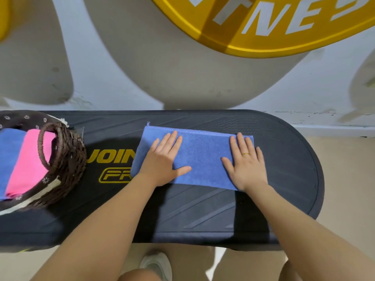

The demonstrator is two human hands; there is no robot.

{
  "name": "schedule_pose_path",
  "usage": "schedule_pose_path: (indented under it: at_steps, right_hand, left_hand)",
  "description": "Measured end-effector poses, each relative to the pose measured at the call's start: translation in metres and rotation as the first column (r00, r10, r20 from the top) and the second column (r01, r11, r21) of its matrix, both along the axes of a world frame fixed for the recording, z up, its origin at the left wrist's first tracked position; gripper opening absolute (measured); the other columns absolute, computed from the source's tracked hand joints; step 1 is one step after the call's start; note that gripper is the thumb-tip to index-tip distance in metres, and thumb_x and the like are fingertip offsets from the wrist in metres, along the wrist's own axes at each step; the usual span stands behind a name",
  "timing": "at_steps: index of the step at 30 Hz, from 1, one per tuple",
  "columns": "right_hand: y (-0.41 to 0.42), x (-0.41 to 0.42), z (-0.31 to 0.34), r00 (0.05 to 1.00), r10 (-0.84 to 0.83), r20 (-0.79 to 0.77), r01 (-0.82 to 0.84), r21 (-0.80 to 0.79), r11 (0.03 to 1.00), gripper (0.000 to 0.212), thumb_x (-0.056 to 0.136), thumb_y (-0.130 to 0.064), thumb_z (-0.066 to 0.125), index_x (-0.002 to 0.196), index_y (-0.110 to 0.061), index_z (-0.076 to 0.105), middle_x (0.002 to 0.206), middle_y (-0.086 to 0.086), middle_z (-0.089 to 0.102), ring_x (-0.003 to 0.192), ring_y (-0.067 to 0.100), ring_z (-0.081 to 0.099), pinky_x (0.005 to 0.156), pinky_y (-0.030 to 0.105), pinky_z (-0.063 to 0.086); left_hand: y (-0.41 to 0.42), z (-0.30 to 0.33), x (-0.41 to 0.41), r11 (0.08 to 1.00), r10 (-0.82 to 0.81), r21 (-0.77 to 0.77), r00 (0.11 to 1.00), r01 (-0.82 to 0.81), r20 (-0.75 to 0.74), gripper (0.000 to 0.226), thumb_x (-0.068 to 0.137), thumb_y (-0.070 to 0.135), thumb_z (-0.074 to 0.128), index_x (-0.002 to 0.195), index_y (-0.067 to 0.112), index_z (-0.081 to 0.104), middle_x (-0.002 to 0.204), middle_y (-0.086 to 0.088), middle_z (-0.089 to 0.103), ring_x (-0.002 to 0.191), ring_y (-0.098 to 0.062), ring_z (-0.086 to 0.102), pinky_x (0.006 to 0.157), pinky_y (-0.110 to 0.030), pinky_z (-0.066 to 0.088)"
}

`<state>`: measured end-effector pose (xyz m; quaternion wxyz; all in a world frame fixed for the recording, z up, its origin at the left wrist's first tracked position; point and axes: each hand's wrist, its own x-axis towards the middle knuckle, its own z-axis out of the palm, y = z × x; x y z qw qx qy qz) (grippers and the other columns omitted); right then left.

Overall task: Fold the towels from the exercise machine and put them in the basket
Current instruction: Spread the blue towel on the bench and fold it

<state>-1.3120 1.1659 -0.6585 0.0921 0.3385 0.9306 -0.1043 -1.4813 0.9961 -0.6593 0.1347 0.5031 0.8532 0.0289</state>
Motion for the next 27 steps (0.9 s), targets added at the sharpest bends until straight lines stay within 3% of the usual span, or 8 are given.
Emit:
schedule_pose_path:
  at_steps: [2,5,9,12,15,18,22,27]
  right_hand:
    - [0.009,0.011,0.005,0.999,-0.031,0.035,0.032,-0.021,0.999,0.069,0.093,-0.057,0.014,0.150,-0.022,-0.002,0.159,-0.002,-0.007,0.147,0.020,-0.003,0.118,0.041,0.004]
    - [0.012,0.015,0.016,0.997,-0.053,0.055,0.057,-0.065,0.996,0.069,0.095,-0.051,0.027,0.150,-0.018,0.000,0.159,-0.001,-0.007,0.147,0.022,0.004,0.117,0.041,0.012]
    - [0.005,0.011,0.037,0.985,-0.153,-0.081,0.138,-0.157,0.978,0.050,0.093,-0.026,0.046,0.137,-0.007,0.031,0.153,0.011,0.019,0.125,0.031,0.043,0.088,0.041,0.044]
    - [-0.002,0.010,0.044,0.865,-0.448,-0.226,0.348,-0.373,0.860,0.049,0.091,-0.014,0.050,0.135,-0.004,0.029,0.137,0.016,0.037,0.111,0.037,0.051,0.084,0.042,0.043]
    - [0.000,0.008,0.044,0.687,-0.706,-0.173,0.514,-0.570,0.641,0.048,0.088,-0.013,0.054,0.128,-0.001,0.031,0.127,0.018,0.044,0.108,0.036,0.051,0.085,0.045,0.045]
    - [0.000,0.012,0.042,0.697,-0.715,-0.041,0.557,-0.598,0.577,0.040,0.084,-0.018,0.059,0.116,0.000,0.043,0.104,0.011,0.054,0.090,0.028,0.053,0.074,0.041,0.048]
    - [0.000,0.019,0.041,0.694,-0.720,-0.027,0.478,-0.730,0.489,0.023,0.080,-0.012,0.064,0.095,0.004,0.061,0.088,0.014,0.061,0.079,0.028,0.056,0.065,0.036,0.048]
    - [0.027,0.035,0.057,0.697,-0.705,-0.132,0.413,-0.730,0.544,0.015,0.083,-0.010,0.058,0.094,-0.001,0.059,0.084,0.012,0.057,0.075,0.026,0.052,0.061,0.031,0.041]
  left_hand:
    - [0.001,0.003,0.001,0.998,0.028,-0.059,0.999,-0.027,0.026,0.097,0.073,0.075,0.020,0.148,0.018,0.000,0.157,-0.001,-0.007,0.146,-0.017,-0.004,0.116,-0.035,-0.005]
    - [0.008,0.012,0.004,0.973,0.100,-0.216,0.993,-0.085,0.060,0.087,0.086,0.064,0.036,0.147,0.022,-0.011,0.155,0.005,-0.019,0.144,-0.012,-0.014,0.117,-0.038,-0.007]
    - [0.017,0.025,0.007,0.947,0.141,-0.304,0.984,-0.102,0.111,0.083,0.091,0.059,0.034,0.147,0.019,-0.013,0.155,0.004,-0.022,0.144,-0.015,-0.015,0.117,-0.040,-0.004]
    - [0.023,0.027,0.015,0.948,0.195,-0.274,0.976,-0.163,0.096,0.068,0.097,0.045,0.028,0.148,0.017,-0.008,0.156,0.001,-0.017,0.145,-0.017,-0.011,0.117,-0.038,-0.002]
    - [0.030,0.030,0.028,0.970,0.160,-0.204,0.979,-0.132,0.129,0.061,0.100,0.036,0.028,0.148,0.019,-0.006,0.156,0.001,-0.016,0.145,-0.016,-0.009,0.118,-0.036,-0.002]
    - [0.038,0.031,0.047,0.990,0.033,-0.139,0.980,-0.005,0.197,0.064,0.098,0.042,0.032,0.148,0.024,-0.003,0.156,0.003,-0.016,0.145,-0.014,-0.010,0.118,-0.032,-0.004]
    - [0.047,0.023,0.069,0.980,-0.072,-0.170,0.976,0.108,0.206,0.067,0.095,0.049,0.033,0.147,0.029,-0.004,0.156,0.002,-0.019,0.144,-0.018,-0.016,0.117,-0.034,-0.008]
    - [0.069,0.027,0.096,0.986,-0.054,-0.139,0.956,0.097,0.288,0.064,0.097,0.046,0.032,0.148,0.029,-0.002,0.156,0.001,-0.018,0.144,-0.019,-0.017,0.117,-0.034,-0.006]
